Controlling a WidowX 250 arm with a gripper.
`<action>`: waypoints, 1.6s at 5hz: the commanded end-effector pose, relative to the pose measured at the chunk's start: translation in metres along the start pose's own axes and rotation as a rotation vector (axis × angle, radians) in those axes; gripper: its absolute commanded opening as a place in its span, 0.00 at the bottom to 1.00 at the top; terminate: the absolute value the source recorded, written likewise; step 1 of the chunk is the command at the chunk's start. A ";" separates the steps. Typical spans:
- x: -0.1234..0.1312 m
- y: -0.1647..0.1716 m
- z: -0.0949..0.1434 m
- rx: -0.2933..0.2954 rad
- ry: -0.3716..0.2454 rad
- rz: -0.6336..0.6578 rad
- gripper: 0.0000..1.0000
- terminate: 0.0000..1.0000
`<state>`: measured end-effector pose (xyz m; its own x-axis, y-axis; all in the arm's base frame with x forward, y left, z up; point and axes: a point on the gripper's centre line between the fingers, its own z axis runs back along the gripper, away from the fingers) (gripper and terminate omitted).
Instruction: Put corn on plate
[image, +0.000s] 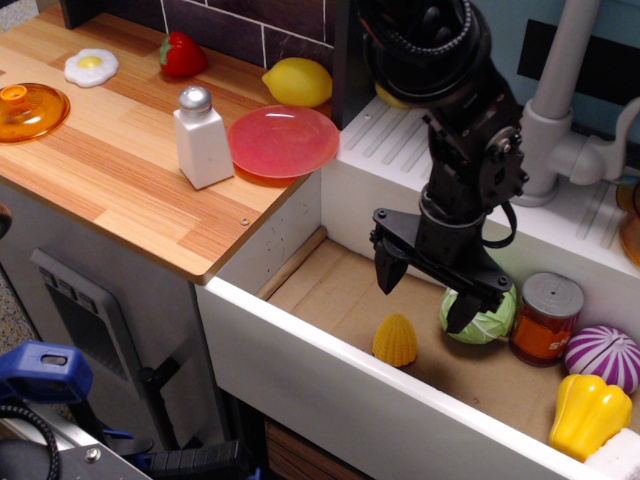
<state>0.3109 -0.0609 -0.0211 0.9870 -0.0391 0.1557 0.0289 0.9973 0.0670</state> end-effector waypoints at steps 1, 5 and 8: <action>-0.001 0.007 -0.008 -0.001 -0.058 0.025 1.00 0.00; -0.013 0.025 -0.044 -0.037 -0.071 0.027 1.00 0.00; -0.003 0.021 -0.029 -0.018 -0.068 0.045 0.00 0.00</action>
<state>0.2967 -0.0284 -0.0510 0.9916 -0.0367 0.1237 0.0237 0.9942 0.1054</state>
